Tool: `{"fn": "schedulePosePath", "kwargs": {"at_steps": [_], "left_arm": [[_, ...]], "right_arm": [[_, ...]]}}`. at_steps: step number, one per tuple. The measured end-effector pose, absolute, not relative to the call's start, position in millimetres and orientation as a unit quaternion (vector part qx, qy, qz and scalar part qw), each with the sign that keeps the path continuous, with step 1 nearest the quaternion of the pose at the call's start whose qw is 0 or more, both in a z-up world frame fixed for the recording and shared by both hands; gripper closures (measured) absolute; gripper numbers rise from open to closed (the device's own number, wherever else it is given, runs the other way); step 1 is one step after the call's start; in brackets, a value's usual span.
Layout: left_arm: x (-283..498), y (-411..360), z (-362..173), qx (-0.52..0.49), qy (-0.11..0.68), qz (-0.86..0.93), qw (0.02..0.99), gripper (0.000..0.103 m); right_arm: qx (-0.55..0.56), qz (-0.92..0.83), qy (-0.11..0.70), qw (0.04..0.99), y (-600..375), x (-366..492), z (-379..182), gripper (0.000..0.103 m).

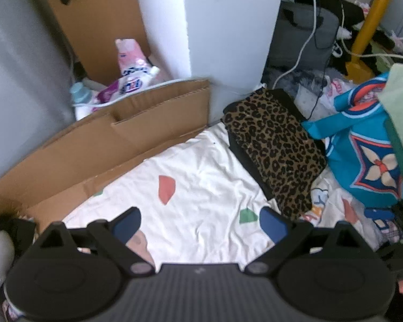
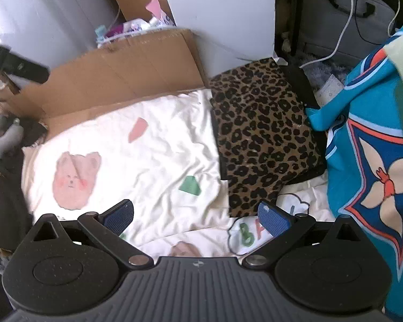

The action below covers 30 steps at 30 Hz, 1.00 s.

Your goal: Fold clothes

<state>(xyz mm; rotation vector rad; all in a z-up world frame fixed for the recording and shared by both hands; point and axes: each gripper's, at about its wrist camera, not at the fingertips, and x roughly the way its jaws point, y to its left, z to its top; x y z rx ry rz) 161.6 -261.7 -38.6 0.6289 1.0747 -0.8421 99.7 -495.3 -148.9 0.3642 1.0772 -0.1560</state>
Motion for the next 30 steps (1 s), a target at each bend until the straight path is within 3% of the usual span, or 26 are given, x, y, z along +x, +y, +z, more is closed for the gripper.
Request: {"fn": "schedulePosePath", "kwargs": {"at_steps": [13, 22, 30], "left_arm": [[127, -153, 36, 0.253, 0.494, -0.386, 0.737, 0.003], [123, -90, 53, 0.171, 0.515, -0.348, 0.764, 0.003], [110, -57, 68, 0.157, 0.497, -0.331, 0.786, 0.002]], "right_arm": [[0.148, -0.048, 0.513, 0.844, -463, 64, -60, 0.001], [0.153, -0.035, 0.486, 0.86, -459, 44, -8, 0.001], [0.187, -0.019, 0.46, 0.868, -443, 48, 38, 0.001]]}}
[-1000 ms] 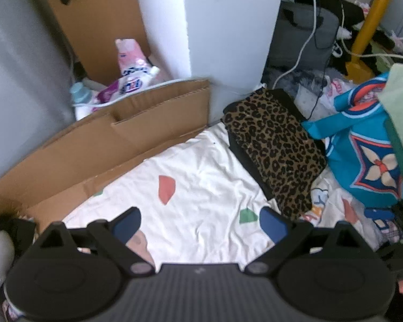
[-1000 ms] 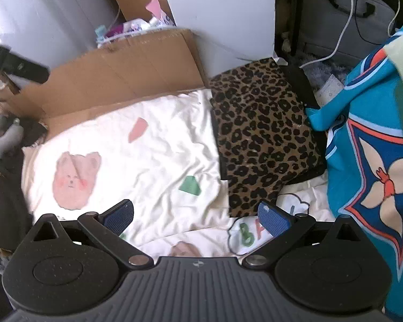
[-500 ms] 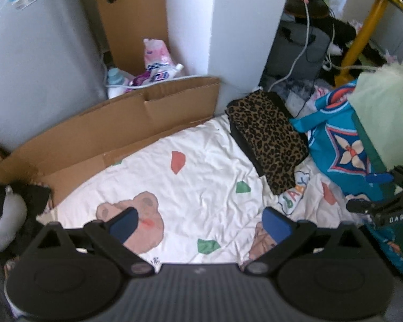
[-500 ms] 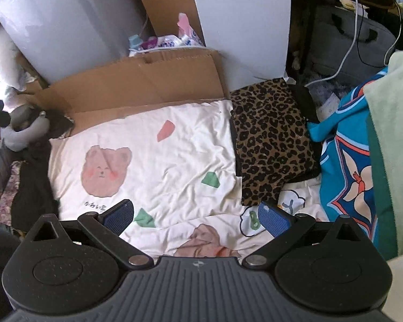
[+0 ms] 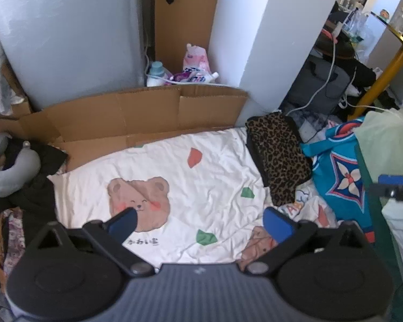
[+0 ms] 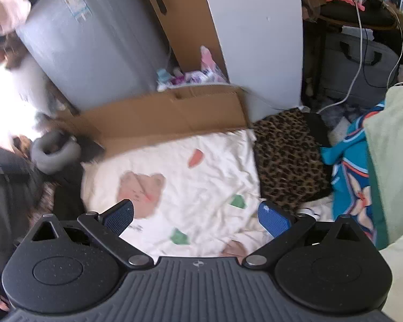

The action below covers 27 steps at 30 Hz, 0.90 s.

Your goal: Fold clothes

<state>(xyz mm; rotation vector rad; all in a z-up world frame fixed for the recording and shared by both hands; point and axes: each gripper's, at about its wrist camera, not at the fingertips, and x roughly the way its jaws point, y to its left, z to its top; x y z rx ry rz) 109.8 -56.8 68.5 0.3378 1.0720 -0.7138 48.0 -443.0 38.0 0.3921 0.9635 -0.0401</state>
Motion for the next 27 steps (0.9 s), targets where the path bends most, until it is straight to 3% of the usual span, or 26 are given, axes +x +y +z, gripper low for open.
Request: {"fn": "schedulePosePath", "kwargs": {"at_steps": [14, 27], "left_arm": [[83, -20, 91, 0.145, 0.464, -0.317, 0.814, 0.001], [83, 31, 67, 0.087, 0.455, -0.241, 0.853, 0.0]], "right_arm": [[0.195, -0.011, 0.434, 0.879, -390, 58, 86, 0.001], [0.198, -0.028, 0.424, 0.884, -370, 22, 32, 0.001]]}}
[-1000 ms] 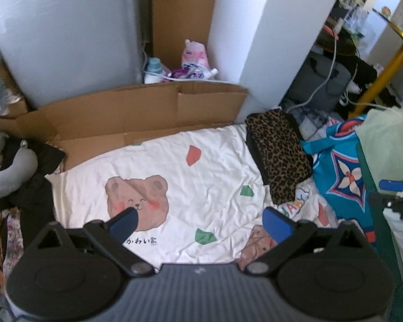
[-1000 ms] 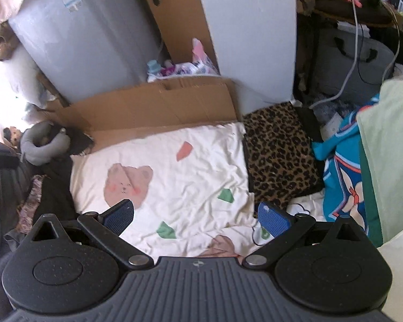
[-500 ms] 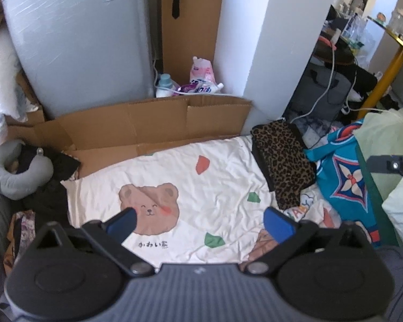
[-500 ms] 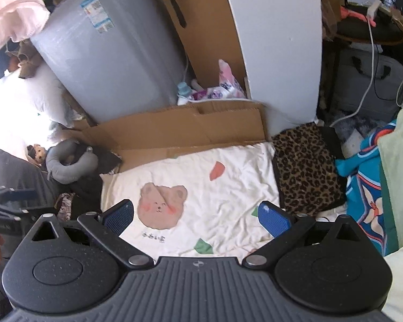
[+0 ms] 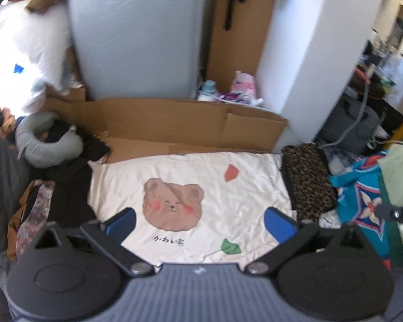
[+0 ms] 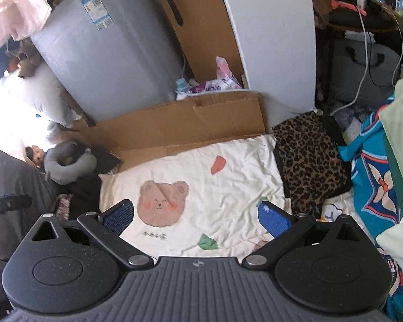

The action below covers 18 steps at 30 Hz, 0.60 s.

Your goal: Fold clothes

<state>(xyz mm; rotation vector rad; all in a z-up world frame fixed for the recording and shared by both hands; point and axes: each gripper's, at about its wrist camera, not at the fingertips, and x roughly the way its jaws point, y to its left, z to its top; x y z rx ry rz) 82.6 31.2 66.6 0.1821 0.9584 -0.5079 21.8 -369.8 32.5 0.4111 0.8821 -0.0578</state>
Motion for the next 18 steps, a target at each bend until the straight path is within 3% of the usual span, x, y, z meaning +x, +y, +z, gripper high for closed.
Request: {"fn": "schedulePosePath", "kwargs": {"at_steps": [8, 18], "left_arm": [[77, 30, 25, 0.063, 0.485, -0.207, 0.847, 0.0], [47, 8, -18, 0.052, 0.523, -0.175, 0.832, 0.0]], "right_arm": [[0.191, -0.032, 0.442, 0.876, -368, 20, -8, 0.001], [0.176, -0.018, 0.473, 0.863, -352, 12, -14, 0.001]]}}
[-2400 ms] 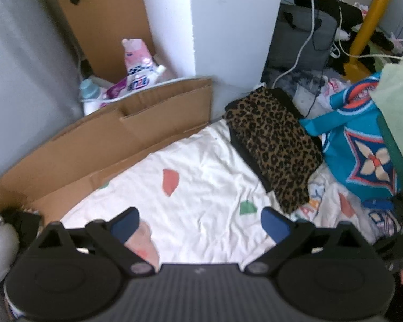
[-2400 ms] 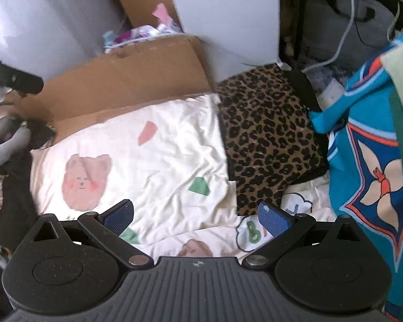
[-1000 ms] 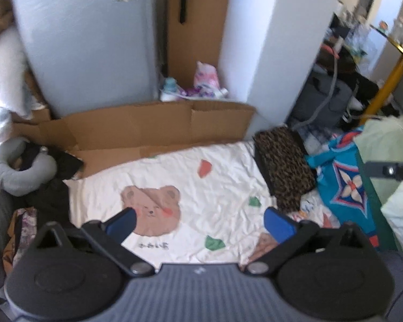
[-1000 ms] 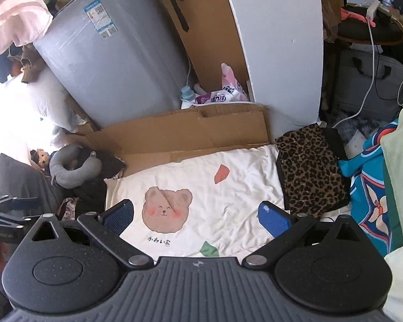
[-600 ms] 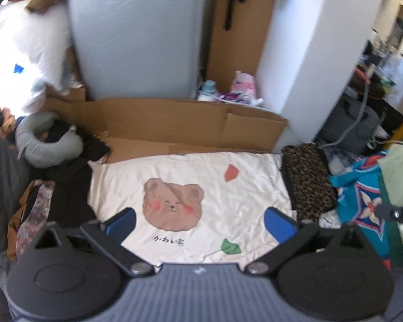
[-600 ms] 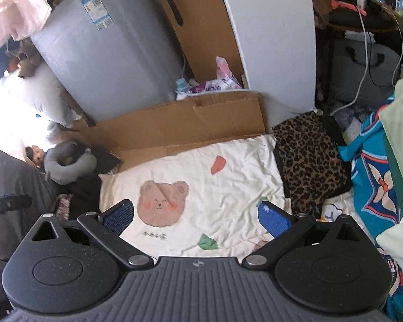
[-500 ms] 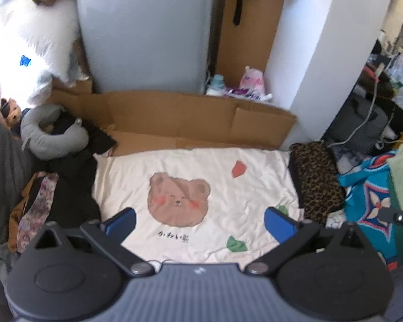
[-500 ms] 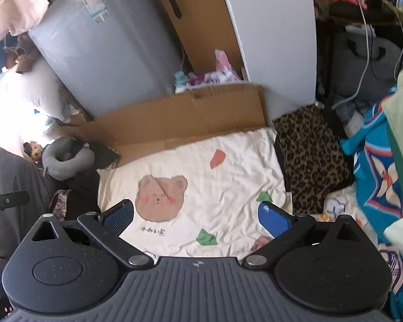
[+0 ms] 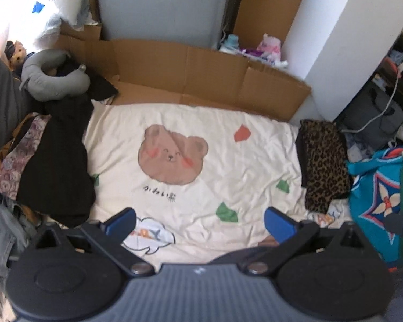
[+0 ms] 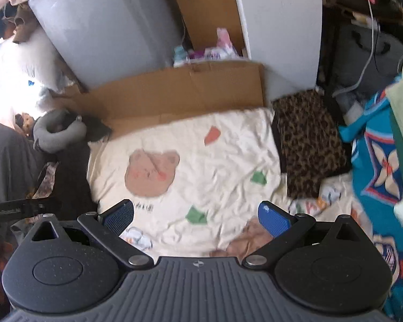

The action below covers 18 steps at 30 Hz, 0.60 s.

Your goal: Fold clothes

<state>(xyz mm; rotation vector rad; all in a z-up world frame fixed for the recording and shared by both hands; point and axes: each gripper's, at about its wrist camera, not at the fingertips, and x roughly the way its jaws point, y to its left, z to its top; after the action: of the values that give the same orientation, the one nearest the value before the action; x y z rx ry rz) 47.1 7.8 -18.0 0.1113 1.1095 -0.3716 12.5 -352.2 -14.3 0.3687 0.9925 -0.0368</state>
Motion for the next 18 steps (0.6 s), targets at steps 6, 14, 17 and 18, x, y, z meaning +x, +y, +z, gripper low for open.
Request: {"fn": "schedulePosePath", "kwargs": {"at_steps": [6, 14, 17, 18], "left_arm": [[29, 1, -11, 0.053, 0.515, -0.149, 0.842, 0.0], [0, -7, -9, 0.075, 0.519, -0.14, 0.84, 0.0], [-6, -5, -7, 0.08, 0.519, -0.13, 0.841, 0.0], [-6, -5, -8, 0.08, 0.523, -0.128, 0.839, 0.0]], "right_arm": [[0.149, -0.015, 0.484, 0.862, -352, 9, -13, 0.001], [0.11, 0.009, 0.496, 0.861, -347, 4, -12, 0.001], [0.102, 0.007, 0.496, 0.863, -347, -2, -10, 0.001], [0.1, 0.007, 0.495, 0.863, -347, -4, -9, 0.001]]}}
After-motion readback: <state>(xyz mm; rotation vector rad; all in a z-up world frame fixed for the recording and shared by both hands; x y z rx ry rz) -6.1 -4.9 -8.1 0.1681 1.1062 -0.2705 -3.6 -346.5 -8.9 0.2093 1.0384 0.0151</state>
